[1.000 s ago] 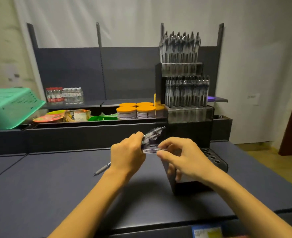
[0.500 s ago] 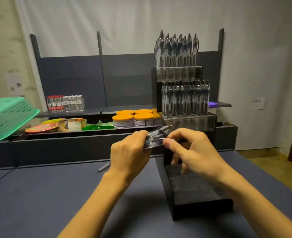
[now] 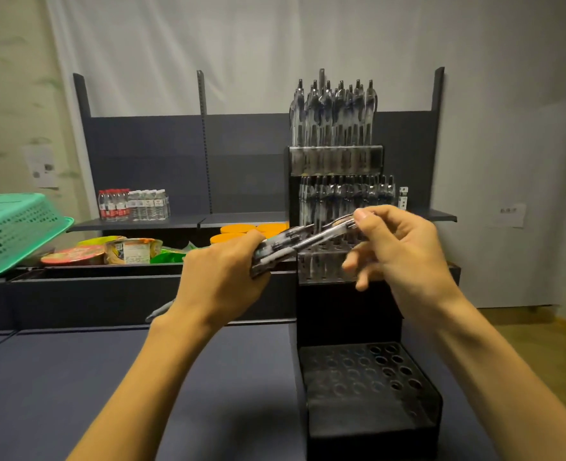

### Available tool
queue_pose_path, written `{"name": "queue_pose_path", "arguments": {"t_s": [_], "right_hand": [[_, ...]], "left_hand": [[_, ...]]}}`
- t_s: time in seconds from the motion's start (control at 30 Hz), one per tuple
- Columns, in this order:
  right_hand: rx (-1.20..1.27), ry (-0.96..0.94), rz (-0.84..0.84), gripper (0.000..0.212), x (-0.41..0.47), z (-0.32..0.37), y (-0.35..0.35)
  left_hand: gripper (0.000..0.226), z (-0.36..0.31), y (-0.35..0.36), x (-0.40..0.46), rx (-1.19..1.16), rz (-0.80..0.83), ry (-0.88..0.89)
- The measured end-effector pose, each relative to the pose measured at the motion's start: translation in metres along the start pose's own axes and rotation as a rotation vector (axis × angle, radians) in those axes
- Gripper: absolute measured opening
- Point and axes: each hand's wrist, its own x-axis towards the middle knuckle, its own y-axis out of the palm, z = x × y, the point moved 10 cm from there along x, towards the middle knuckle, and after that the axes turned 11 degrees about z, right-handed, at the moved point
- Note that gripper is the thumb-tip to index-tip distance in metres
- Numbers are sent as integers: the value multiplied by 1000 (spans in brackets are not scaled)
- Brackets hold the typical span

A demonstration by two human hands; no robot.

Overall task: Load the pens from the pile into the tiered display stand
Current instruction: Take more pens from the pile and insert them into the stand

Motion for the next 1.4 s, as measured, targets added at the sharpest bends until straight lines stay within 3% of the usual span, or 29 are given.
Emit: {"name": "queue_pose_path", "arguments": {"t_s": [0.2,0.5,0.77,0.97,1.23,1.4], "right_hand": [[21,-85,-191,17,11,16,-39],[-394,-352,-231,19,30,78,-42],[-577,-249,-180,16,45,57,-35],[-727,-224,-250,18,51,63,-31],[-1162,-229,-253,30,45,58,-10],[-1125,-249,-249,35,34,58,-9]], "left_hand": [[18,1,6,-7,-8,-81,-57],[19,-3,17,-20,-140,-321,-183],[21,-6,26,-35,-193,-401,-178],[21,-9,33,-42,-210,-383,-186],[16,-8,38,-50,-247,-383,-182],[16,-9,38,-51,-255,-380,-180]]}}
